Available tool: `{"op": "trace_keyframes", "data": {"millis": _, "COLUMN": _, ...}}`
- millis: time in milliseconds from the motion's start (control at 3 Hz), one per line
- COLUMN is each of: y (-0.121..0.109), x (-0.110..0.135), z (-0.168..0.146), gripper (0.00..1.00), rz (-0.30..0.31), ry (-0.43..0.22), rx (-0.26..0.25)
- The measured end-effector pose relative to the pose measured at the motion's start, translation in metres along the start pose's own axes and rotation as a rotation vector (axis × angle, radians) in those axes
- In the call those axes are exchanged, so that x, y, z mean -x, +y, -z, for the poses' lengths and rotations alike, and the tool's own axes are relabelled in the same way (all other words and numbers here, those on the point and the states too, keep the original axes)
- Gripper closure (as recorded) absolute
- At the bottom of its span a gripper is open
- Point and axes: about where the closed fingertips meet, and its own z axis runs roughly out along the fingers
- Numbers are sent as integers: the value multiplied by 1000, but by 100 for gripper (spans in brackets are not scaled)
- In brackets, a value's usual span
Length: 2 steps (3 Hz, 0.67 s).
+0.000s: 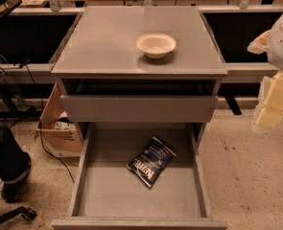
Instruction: Pick blue chip bag from middle drawer and place on counter
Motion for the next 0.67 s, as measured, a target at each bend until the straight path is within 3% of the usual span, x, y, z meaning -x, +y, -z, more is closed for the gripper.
{"op": "trace_keyframes", "data": {"millis": 333, "y": 0, "x": 0, "z": 0, "gripper": 0, "rz": 0, "ry": 0, "rx": 0}}
{"op": "trace_keyframes", "data": {"millis": 667, "y": -5, "x": -11, "z": -28, "gripper": 0, "rz": -23, "ry": -14, "rx": 20}}
